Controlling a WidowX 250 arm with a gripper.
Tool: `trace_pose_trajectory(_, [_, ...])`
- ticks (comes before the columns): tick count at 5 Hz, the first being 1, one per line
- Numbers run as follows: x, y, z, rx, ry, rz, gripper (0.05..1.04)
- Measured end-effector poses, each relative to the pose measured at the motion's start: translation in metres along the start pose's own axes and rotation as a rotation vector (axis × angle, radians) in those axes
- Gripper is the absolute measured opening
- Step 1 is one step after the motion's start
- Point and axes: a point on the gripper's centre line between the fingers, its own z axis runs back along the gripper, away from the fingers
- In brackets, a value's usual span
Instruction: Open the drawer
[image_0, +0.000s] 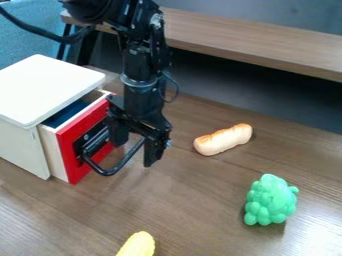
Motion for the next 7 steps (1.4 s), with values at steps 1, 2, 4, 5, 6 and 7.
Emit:
trace_pose_trajectory(1, [-0.008, 0.006, -0.008, 0.003, 0.010, 0.020, 0.999])
trace_pose_trajectory(2, [-0.012, 0.007, -0.017, 0.001, 0.003, 0.028, 0.999])
trace_pose_trajectory(4, [-0.016, -0.001, -0.042, -0.051, -0.001, 0.045, 0.999])
trace_pose_trajectory(5, [-0.015, -0.006, -0.045, -0.076, -0.026, 0.031, 0.999])
trace_pose_trajectory(6, [-0.010, -0.016, -0.045, -0.098, -0.054, -0.030, 0.999])
trace_pose_trajectory(7, [-0.008, -0.033, -0.046, -0.108, -0.049, -0.112, 0.999])
